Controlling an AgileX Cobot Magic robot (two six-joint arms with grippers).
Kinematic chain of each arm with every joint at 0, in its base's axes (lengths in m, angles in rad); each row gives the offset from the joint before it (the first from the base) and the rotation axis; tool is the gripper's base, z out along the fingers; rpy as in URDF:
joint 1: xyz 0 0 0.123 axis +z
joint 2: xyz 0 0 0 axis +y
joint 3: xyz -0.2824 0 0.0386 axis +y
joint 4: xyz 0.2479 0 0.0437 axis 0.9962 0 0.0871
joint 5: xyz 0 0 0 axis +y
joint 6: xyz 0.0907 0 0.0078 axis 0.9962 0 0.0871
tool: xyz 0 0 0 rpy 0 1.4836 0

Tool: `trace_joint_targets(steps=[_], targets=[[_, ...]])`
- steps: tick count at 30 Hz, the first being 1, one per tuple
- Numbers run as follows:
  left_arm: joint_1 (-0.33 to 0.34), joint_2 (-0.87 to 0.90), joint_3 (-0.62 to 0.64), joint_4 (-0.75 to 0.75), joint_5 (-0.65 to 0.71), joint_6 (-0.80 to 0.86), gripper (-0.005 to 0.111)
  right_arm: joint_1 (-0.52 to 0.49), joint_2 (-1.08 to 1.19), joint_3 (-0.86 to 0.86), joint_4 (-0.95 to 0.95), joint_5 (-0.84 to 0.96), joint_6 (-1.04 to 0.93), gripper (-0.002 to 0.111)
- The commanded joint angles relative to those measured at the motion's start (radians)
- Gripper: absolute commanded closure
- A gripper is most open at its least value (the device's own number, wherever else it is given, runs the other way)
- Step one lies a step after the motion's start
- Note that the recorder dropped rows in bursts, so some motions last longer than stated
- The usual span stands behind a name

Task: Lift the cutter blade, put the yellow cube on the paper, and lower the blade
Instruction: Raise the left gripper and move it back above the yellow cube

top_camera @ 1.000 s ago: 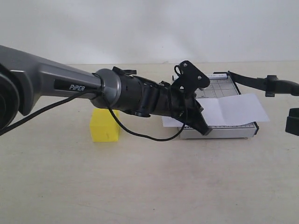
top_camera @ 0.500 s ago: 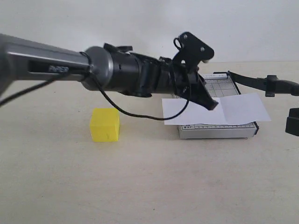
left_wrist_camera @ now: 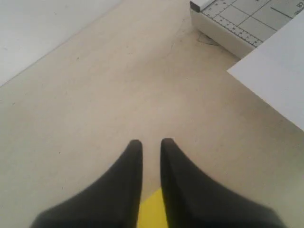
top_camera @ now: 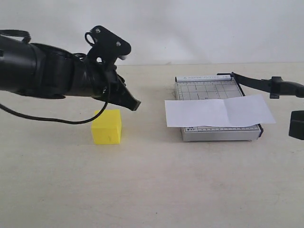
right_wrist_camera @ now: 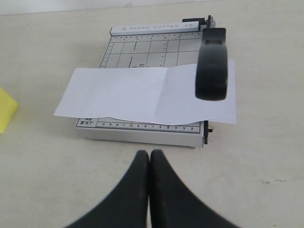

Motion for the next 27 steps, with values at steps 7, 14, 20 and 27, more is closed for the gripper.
trace_joint_targets(steps=[7,14,20,27], targets=[[0.002,-0.119,0.043,-0.01,-0.275,-0.275,0.026,0.001,-0.005,0.005,0.003,0.066,-0.01,0.109],[0.002,-0.127,0.048,-0.01,-0.269,-0.305,0.026,0.001,-0.005,0.005,0.003,0.088,-0.01,0.109],[0.002,-0.111,0.052,-0.01,-0.199,-0.467,0.026,0.001,-0.005,0.005,0.003,0.104,-0.007,0.109],[0.002,-0.126,0.059,-0.01,-0.103,-0.479,0.026,0.001,-0.005,0.005,0.003,0.127,-0.007,0.109]])
